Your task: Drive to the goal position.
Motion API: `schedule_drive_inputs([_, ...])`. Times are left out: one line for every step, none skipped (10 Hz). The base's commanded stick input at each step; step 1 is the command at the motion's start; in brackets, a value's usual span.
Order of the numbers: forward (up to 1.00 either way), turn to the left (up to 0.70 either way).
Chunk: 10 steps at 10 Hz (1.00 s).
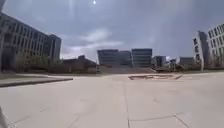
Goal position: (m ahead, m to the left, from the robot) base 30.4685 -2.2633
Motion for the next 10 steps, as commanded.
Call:
schedule_drive_inputs([1.00, 0.00])
schedule_drive_inputs([1.00, 0.00])
schedule_drive_inputs([1.00, 0.00])
schedule_drive_inputs([1.00, 0.00])
schedule_drive_inputs([1.00, 0.00])
schedule_drive_inputs([1.00, 0.00])
schedule_drive_inputs([1.00, 0.00])
schedule_drive_inputs([1.00, 0.00])
schedule_drive_inputs([1.00, 0.00])
schedule_drive_inputs([1.00, 0.00])
